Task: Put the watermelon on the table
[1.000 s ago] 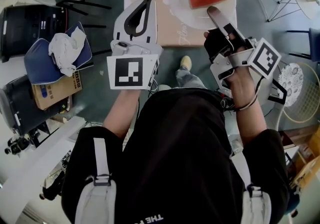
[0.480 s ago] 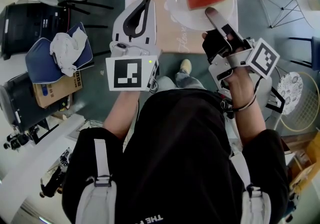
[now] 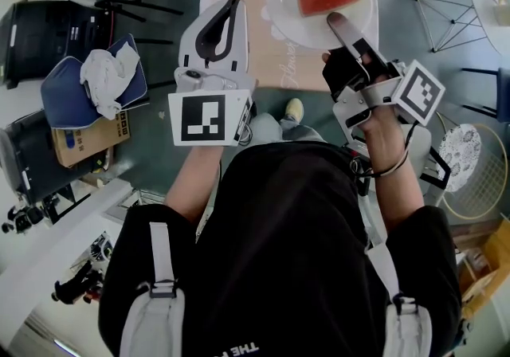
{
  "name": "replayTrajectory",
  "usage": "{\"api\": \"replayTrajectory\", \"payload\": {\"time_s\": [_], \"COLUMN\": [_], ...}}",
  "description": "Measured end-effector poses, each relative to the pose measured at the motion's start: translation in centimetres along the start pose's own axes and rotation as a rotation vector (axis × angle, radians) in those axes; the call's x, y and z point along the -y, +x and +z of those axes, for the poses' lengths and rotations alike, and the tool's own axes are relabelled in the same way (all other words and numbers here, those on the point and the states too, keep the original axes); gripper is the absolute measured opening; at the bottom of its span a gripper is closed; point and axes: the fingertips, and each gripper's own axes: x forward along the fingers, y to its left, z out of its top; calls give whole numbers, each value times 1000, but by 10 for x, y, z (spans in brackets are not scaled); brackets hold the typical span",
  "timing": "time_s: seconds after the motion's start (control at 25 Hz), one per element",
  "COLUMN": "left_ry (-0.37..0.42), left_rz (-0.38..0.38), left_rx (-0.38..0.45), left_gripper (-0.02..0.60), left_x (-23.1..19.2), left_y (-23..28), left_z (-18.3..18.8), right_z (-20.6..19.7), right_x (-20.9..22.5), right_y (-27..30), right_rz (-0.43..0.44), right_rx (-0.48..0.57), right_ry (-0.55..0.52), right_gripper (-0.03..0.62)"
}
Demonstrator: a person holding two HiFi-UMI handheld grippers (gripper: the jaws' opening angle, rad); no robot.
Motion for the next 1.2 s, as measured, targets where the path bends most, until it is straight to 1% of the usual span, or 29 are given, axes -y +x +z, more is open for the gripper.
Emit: {"api": "replayTrajectory", "payload": {"time_s": [0.12, 0.4, 0.48, 0.72, 0.88, 1.04, 1.2], "left_ry": [20, 13, 28, 20, 46, 18, 23], "left_rz": [6, 13, 11, 11, 13, 16, 9], "left_rx": [-8, 5, 0, 30, 10, 46, 47], "left_gripper": [8, 8, 8, 8, 8, 8, 8], "left_x": [-1, 3, 4, 7, 7, 8, 7], "left_y": [-3, -8, -11, -16, -26, -31, -35], "left_z": [-1, 8, 8, 18, 12, 18, 18], "right_z": [-2, -4, -6, -9, -15, -20, -26], "right_x": [0, -7, -8, -15, -17, -19, -23], "right_y": [1, 1, -1, -4, -9, -11, -10], "right_rz": [6, 25, 29, 36, 37, 36, 36], "right_rx": [-10, -19, -18, -17, -19, -20, -18], "right_ry": [5, 3, 8, 2, -9, -13, -16], "right_gripper": [29, 29, 29, 29, 29, 29, 29]}}
